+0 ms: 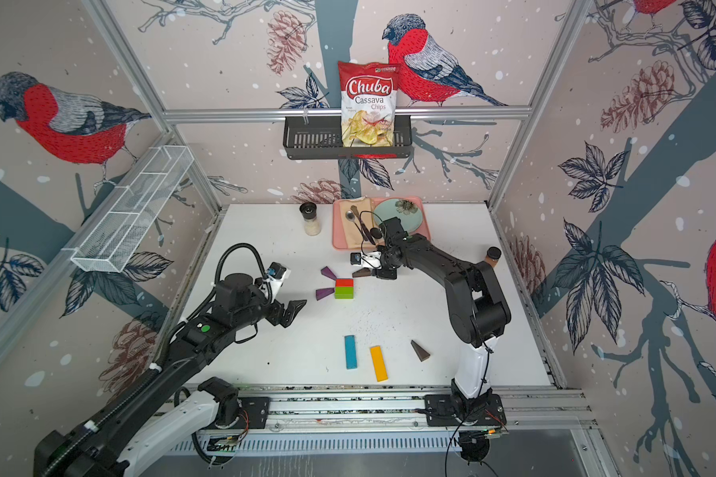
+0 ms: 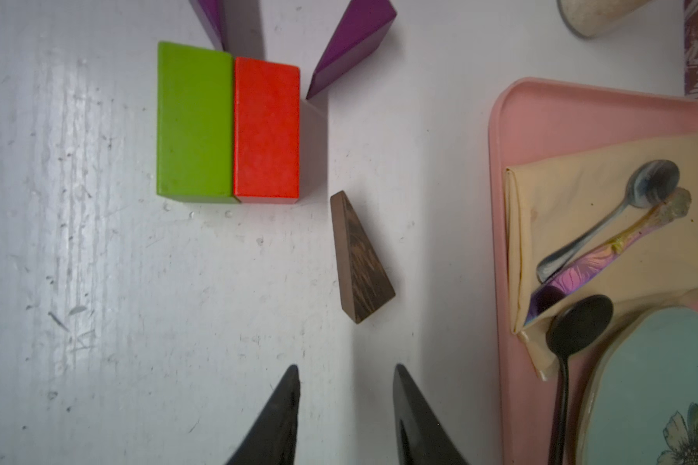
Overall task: Assemble a small pinwheel with building blocks
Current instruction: Assemble the building block at the center of the board.
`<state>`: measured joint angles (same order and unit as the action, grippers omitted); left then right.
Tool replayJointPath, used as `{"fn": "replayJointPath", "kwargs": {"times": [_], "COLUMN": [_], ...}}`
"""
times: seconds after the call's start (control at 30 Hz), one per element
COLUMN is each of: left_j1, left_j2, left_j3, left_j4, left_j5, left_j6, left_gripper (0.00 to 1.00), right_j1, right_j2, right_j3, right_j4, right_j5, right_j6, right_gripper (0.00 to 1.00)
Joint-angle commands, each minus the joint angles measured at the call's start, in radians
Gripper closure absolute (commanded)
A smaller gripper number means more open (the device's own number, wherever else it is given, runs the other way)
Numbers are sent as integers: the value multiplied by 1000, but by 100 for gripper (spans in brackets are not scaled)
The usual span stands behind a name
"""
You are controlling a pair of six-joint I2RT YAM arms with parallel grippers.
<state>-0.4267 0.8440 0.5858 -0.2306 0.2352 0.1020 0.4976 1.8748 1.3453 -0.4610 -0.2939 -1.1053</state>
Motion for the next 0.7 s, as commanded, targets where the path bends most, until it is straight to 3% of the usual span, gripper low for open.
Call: {"fn": "replayJointPath", "kwargs": {"times": [0.0, 0.1, 0.67], "left_j1": [2, 1, 2], "left_j2": [6, 9, -8], "left_j3": [-1, 7, 12], "left_j4": [43, 39, 20], "left_j5": [-4, -24, -53], "left_j6": [-18, -18, -26], "left_gripper": [4, 4, 4], "right_j1": [3, 14, 20], "right_j2": [4, 27, 75], "right_j3": [-1, -8, -30], "right_j4": [87, 81, 152], "right_j5": [4, 4, 47], "right_j6": [211, 255, 299], "right_gripper": [65, 71, 70]}}
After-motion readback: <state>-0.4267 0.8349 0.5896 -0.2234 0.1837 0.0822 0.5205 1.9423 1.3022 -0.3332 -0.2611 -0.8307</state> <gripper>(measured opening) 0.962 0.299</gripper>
